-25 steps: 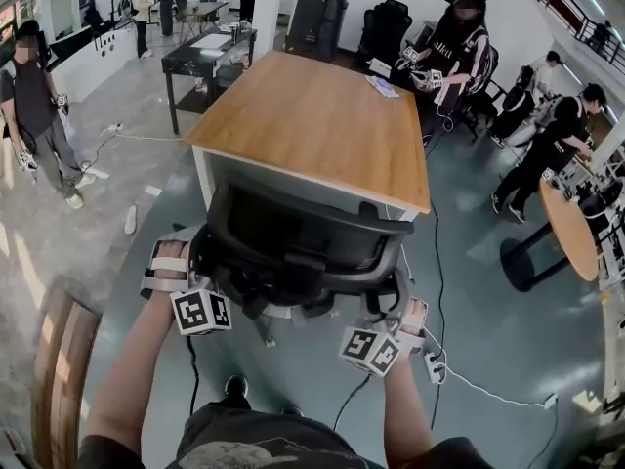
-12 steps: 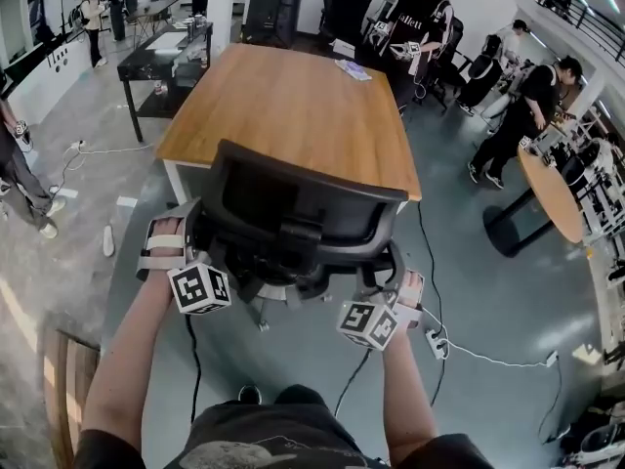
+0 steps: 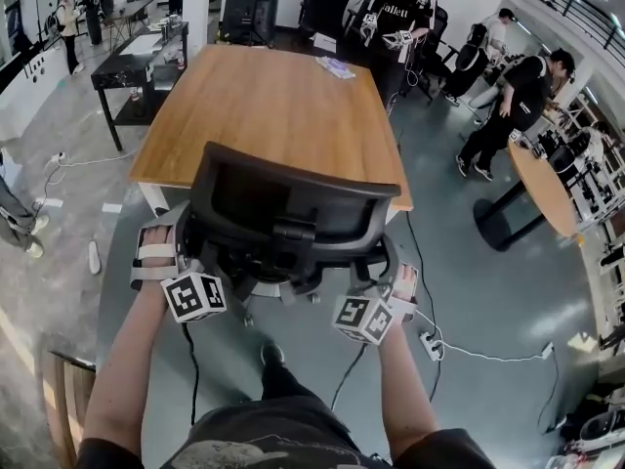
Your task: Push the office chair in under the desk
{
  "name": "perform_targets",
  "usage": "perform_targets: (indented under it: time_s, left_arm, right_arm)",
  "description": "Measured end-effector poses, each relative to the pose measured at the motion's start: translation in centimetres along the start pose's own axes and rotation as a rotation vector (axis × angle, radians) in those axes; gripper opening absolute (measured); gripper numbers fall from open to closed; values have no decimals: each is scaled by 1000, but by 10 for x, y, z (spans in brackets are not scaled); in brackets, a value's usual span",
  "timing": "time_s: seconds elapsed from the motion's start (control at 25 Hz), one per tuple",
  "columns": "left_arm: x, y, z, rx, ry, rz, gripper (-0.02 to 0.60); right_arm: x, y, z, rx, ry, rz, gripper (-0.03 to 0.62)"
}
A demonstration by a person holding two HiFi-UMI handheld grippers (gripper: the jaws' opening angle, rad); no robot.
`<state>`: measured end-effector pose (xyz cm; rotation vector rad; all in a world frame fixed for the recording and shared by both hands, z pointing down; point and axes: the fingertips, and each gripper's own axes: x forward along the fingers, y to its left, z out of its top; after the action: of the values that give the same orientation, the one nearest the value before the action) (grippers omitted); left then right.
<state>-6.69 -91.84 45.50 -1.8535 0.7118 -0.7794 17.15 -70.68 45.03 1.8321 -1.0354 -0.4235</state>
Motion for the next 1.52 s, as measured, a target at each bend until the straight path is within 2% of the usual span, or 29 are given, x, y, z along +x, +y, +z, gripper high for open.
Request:
perform_targets:
  time_s: [0.52,1.04,1.52]
  left_arm:
    - [52,8,22,-31,19,8,270]
    - [57,9,33,-35,32,41,272]
    - [57,5,32,-41,54,52,272]
  right_arm:
    - [61,-21,-11,-5,-22,5,270]
    - [75,-36,-12,15,-55,-2,272]
    - [82,-30,-19,-2,-83,-6,273]
